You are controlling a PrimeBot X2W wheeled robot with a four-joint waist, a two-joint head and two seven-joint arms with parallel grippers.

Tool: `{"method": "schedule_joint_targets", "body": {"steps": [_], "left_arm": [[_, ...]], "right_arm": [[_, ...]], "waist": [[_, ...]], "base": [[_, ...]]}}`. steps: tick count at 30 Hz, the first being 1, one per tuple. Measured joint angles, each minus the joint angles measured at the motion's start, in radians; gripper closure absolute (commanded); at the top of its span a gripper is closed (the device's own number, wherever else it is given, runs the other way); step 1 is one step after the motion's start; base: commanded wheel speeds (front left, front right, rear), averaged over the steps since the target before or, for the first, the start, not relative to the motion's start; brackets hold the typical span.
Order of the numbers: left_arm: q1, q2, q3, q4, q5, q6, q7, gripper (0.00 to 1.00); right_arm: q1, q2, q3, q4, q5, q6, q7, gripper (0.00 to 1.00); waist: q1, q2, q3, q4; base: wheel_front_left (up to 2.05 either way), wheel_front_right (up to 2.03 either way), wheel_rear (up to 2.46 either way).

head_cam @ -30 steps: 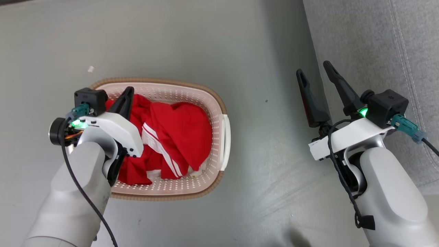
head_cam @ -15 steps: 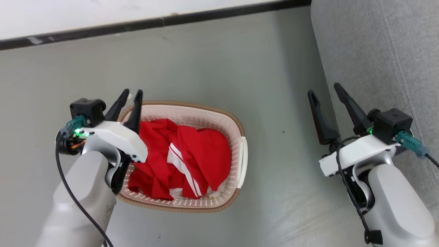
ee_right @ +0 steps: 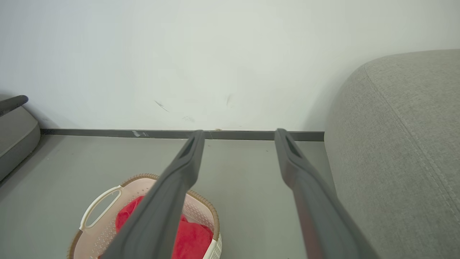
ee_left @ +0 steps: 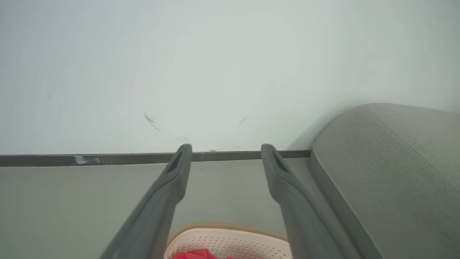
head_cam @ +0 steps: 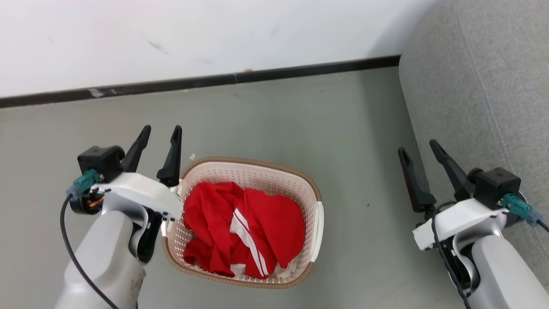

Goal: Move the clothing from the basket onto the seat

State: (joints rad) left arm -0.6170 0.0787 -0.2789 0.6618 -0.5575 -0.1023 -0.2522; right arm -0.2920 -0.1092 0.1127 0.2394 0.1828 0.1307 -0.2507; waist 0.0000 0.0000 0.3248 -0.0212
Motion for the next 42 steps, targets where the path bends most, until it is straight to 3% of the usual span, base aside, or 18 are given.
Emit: {"method": "schedule_joint_targets", "body": {"steps": [19, 42], "left_arm": [[0.218, 0.002, 0.084, -0.163, 0.058, 0.021, 0.000, 0.00], [0.398, 0.002, 0.105, -0.225, 0.074, 0.021, 0.000, 0.00]], "right_arm": [[0.143, -0.015, -0.009, 0.003, 0.000, 0.000, 0.000, 0.00], [0.260, -0.024, 0.001, -0.022, 0.000, 0.000, 0.000, 0.00]], "waist": [[0.0000, 0.0001, -0.191, 0.050], [-0.0001, 0.0000, -0.329, 0.051]], "base": [[0.00, 0.00, 0.00], [0.00, 0.00, 0.00]]}}
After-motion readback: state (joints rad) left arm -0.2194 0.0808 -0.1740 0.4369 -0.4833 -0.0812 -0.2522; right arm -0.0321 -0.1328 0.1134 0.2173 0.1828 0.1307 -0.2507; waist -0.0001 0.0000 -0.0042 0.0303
